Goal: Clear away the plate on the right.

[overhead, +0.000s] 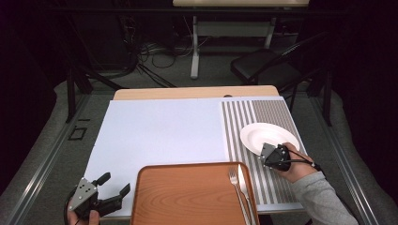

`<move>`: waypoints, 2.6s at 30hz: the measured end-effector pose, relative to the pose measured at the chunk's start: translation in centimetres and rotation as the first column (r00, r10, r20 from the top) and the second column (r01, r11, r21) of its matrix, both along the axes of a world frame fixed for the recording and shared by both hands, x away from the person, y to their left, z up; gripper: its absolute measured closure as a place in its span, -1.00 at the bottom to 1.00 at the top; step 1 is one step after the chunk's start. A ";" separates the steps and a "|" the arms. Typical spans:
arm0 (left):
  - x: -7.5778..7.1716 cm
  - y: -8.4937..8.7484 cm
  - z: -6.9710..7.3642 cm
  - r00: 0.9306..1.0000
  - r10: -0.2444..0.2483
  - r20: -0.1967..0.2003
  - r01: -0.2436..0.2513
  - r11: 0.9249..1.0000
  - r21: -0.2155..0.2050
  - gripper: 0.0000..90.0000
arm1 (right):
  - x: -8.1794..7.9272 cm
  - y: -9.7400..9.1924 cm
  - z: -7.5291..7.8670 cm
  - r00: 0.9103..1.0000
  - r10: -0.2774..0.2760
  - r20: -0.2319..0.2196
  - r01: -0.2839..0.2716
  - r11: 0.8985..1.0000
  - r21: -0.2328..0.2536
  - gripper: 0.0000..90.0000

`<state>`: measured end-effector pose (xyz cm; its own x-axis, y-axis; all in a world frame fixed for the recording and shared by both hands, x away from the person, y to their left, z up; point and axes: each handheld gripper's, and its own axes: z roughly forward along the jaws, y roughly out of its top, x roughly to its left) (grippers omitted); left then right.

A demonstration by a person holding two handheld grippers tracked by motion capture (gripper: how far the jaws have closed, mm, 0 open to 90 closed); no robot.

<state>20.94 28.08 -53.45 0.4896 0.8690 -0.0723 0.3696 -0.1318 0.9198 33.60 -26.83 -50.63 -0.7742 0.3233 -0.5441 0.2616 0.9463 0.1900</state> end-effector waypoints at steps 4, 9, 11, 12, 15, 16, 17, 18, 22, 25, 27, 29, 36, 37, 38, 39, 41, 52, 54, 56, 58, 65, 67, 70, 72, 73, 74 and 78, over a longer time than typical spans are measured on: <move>0.0 0.0 0.0 1.000 -0.003 0.000 0.003 1.000 0.000 -0.65 | 0.1 -0.1 -0.2 1.000 0.025 0.007 -0.025 1.000 0.007 0.72; 0.0 0.0 0.0 1.000 0.001 0.000 -0.001 1.000 0.000 -0.65 | -0.2 -0.1 -0.5 1.000 0.023 0.019 -0.024 1.000 0.015 0.77; 0.0 0.0 0.0 1.000 0.000 0.000 0.000 1.000 -0.002 -0.66 | -0.3 0.0 -0.5 0.999 0.047 0.024 -0.047 0.999 -0.002 0.80; 0.0 0.0 0.0 1.000 0.000 0.000 0.000 1.000 -0.001 -0.66 | -0.3 0.1 -0.6 0.998 0.053 0.025 -0.053 0.999 -0.007 0.81; 0.0 0.0 0.0 1.000 0.001 -0.002 -0.001 1.000 0.000 -0.65 | -0.4 0.4 -0.7 0.997 0.073 0.039 -0.073 0.997 -0.020 0.83; 0.0 0.0 0.0 1.000 0.002 -0.001 -0.002 1.000 -0.003 -0.65 | -0.4 0.4 -0.7 0.996 0.078 0.041 -0.077 0.997 -0.023 0.84; 0.0 0.0 0.0 1.000 0.002 -0.001 -0.002 1.000 -0.003 -0.65 | -0.4 0.5 -0.8 0.996 0.083 0.042 -0.082 0.996 -0.021 0.84; 0.0 0.0 0.0 1.000 0.002 -0.001 -0.002 1.000 -0.003 -0.65 | -0.5 0.4 -0.9 0.995 0.089 0.050 -0.089 0.996 -0.018 0.84; 0.0 0.0 0.0 1.000 0.002 -0.002 -0.002 1.000 -0.002 -0.65 | -0.6 0.3 -1.0 0.991 0.115 0.063 -0.114 0.993 -0.019 0.84; 0.0 0.0 0.0 1.000 0.002 -0.002 -0.002 1.000 -0.001 -0.66 | -0.8 0.1 -1.2 0.988 0.135 0.079 -0.134 0.991 -0.023 0.84; 0.1 -0.1 0.0 1.000 0.001 -0.001 -0.001 1.000 -0.002 -0.65 | -1.0 0.0 -1.2 0.985 0.144 0.094 -0.142 0.989 -0.024 0.84; 0.0 -0.1 0.0 1.000 0.004 -0.002 -0.004 1.000 -0.002 -0.66 | -1.1 -0.1 -1.2 0.982 0.151 0.111 -0.152 0.988 -0.002 0.83; 0.0 0.0 0.0 1.000 0.002 -0.001 -0.002 1.000 -0.002 -0.65 | -2.3 -0.2 -0.8 0.972 0.170 0.164 -0.181 0.982 0.057 0.80; 0.0 0.0 0.0 1.000 0.004 -0.002 -0.004 1.000 -0.002 -0.65 | -2.6 -0.1 -0.8 0.971 0.166 0.173 -0.178 0.982 0.057 0.80; 0.0 0.0 0.0 1.000 0.004 -0.002 -0.004 1.000 -0.002 -0.65 | -2.8 -0.1 -0.8 0.967 0.170 0.188 -0.185 0.980 0.066 0.80; 0.0 0.0 0.0 1.000 0.004 -0.003 -0.004 1.000 -0.002 -0.65 | -2.9 0.0 -0.7 0.965 0.174 0.197 -0.190 0.979 0.068 0.80; 0.0 0.0 0.0 1.000 0.004 -0.002 -0.004 1.000 -0.003 -0.65 | -3.4 0.0 -0.4 0.965 0.162 0.208 -0.183 0.979 0.087 0.80; 0.0 0.0 0.0 1.000 0.001 0.001 -0.001 1.000 0.000 -0.66 | -5.5 0.9 1.1 0.940 0.210 0.267 -0.243 0.965 0.097 0.80; 0.0 0.0 0.0 1.000 0.002 0.001 -0.002 1.000 -0.001 -0.65 | -5.9 1.1 1.3 0.936 0.213 0.280 -0.250 0.963 0.103 0.80; 0.0 0.0 0.0 1.000 0.002 0.001 -0.002 1.000 -0.002 -0.65 | -6.4 1.3 1.5 0.933 0.220 0.285 -0.259 0.960 0.105 0.79; 0.0 0.0 0.0 1.000 0.002 0.002 -0.002 1.000 -0.001 -0.65 | -6.8 1.6 1.8 0.926 0.235 0.294 -0.275 0.956 0.102 0.80; -0.1 0.0 0.1 1.000 0.003 0.003 -0.003 1.000 0.001 -0.65 | -8.1 2.8 2.7 0.902 0.281 0.327 -0.331 0.938 0.107 0.79; -0.1 0.0 0.1 1.000 0.002 0.003 -0.002 1.000 0.001 -0.65 | -8.6 3.3 2.9 0.893 0.296 0.340 -0.352 0.929 0.116 0.79; -0.1 0.0 0.1 1.000 0.002 0.003 -0.002 1.000 0.001 -0.65 | -9.2 3.9 3.2 0.877 0.319 0.360 -0.383 0.916 0.119 0.79; -0.1 0.0 0.1 1.000 0.003 0.003 -0.003 1.000 0.000 -0.65 | -9.6 4.3 3.3 0.878 0.310 0.365 -0.382 0.913 0.142 0.79; -0.1 0.0 0.0 1.000 0.003 0.003 -0.003 1.000 0.000 -0.65 | -9.7 4.6 3.5 0.864 0.335 0.377 -0.409 0.903 0.135 0.79; -0.1 0.0 0.1 1.000 0.003 0.003 -0.003 1.000 0.001 -0.65 | -9.9 4.8 3.5 0.863 0.336 0.377 -0.413 0.899 0.146 0.79; -0.1 0.0 0.1 1.000 0.004 0.003 -0.004 1.000 0.000 -0.65 | -10.3 5.5 3.8 0.843 0.369 0.392 -0.451 0.882 0.139 0.79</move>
